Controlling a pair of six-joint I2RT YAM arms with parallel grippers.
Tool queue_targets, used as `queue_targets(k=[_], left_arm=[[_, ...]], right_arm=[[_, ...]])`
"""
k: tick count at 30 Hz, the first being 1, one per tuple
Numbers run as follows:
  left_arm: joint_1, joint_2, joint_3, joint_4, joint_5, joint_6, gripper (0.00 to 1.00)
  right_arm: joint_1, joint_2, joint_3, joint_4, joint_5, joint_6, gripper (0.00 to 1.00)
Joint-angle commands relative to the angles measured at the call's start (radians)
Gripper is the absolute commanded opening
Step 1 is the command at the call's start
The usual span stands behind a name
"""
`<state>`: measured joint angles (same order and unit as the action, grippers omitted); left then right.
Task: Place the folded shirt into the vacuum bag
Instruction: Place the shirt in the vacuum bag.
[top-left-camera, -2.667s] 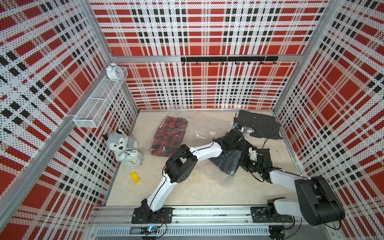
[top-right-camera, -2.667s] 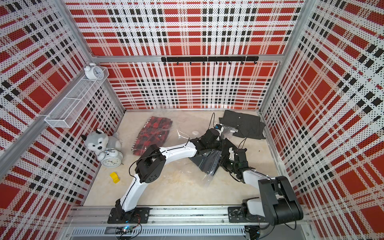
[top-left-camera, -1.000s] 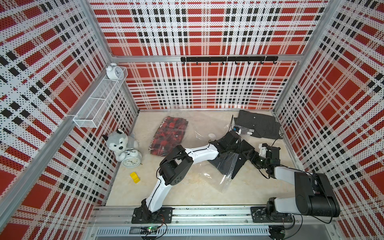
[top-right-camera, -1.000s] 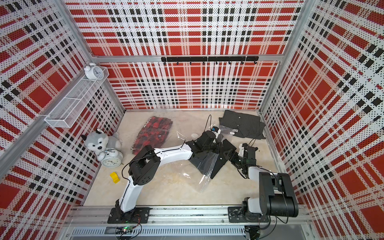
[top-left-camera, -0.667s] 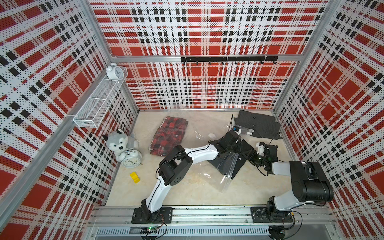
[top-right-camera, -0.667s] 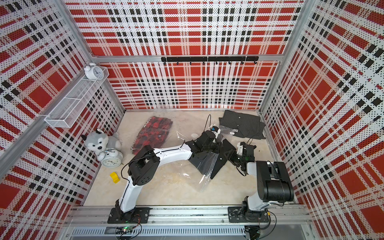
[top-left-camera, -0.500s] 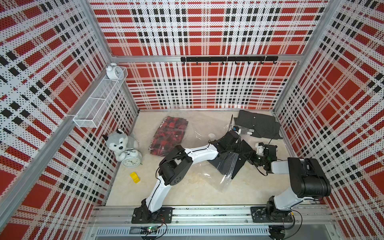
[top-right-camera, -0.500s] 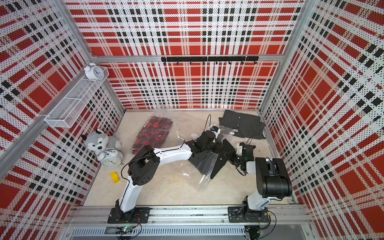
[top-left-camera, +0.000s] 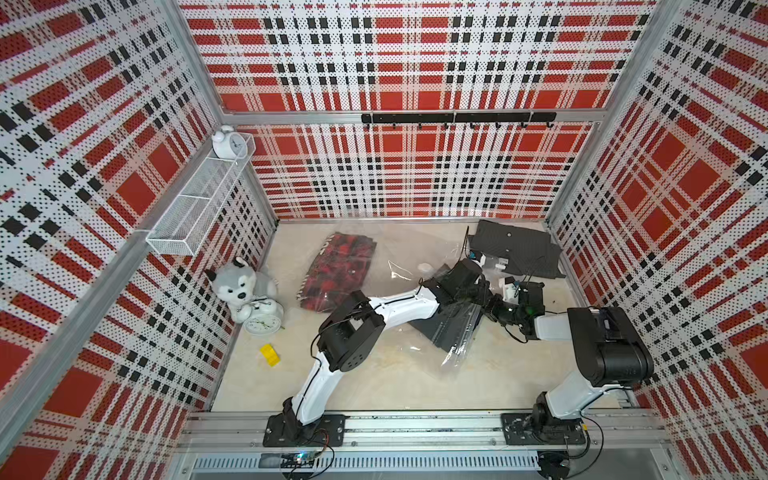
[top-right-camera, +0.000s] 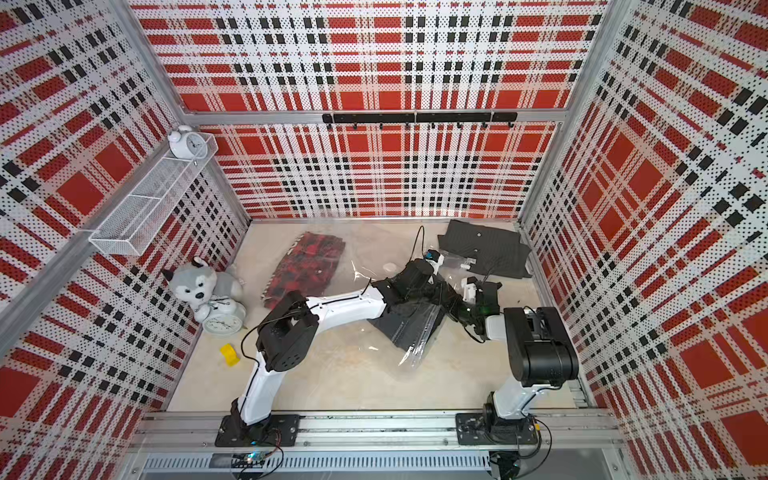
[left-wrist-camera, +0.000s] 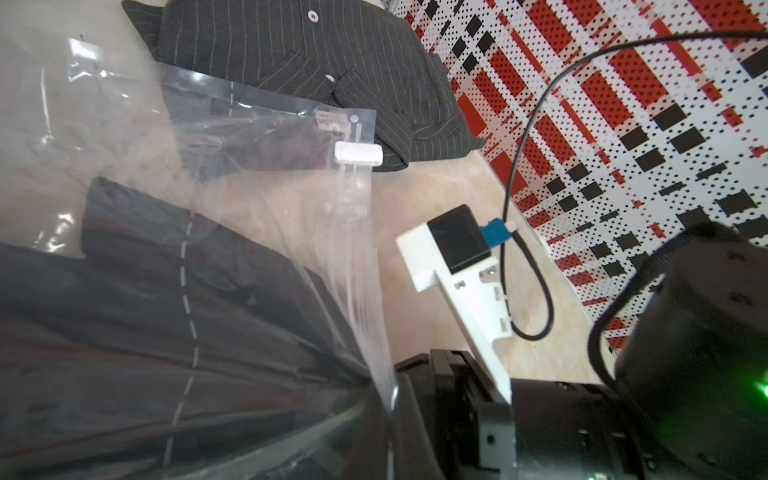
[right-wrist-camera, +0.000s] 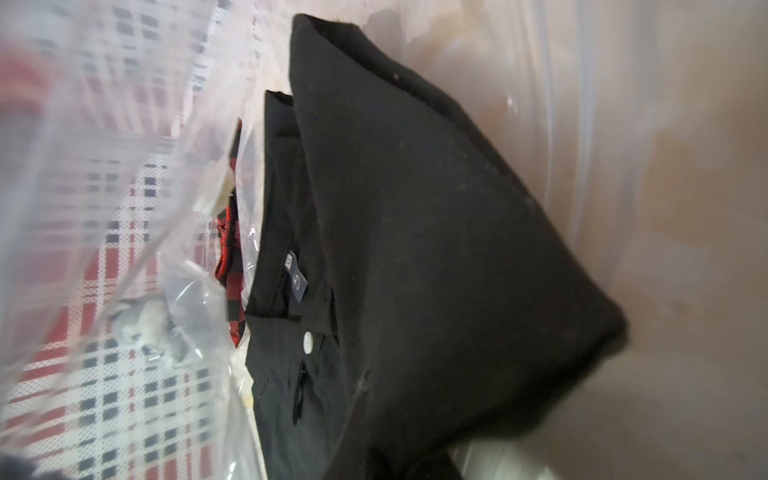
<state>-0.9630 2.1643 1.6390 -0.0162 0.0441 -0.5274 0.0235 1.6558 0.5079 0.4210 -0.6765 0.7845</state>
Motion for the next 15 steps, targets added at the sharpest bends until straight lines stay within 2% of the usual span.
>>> queue_targets(k=[1, 10, 15], left_arm=[[-0.031, -0.064, 0.02, 0.01, 0.014, -0.002, 0.0], [-0.048, -0.163, -0.054, 0.053, 0.007, -0.011, 0.0], [-0.046, -0.16, -0.026, 0.052, 0.024, -0.008, 0.0]], right_arm=[[0.006, -0.003, 0.018, -0.037, 0.0, -0.042, 0.11], [-0.011, -0.113, 0.013, -0.084, 0.026, -0.077, 0.11], [-0.01, -0.08, 0.015, -0.017, 0.001, -0.022, 0.11]])
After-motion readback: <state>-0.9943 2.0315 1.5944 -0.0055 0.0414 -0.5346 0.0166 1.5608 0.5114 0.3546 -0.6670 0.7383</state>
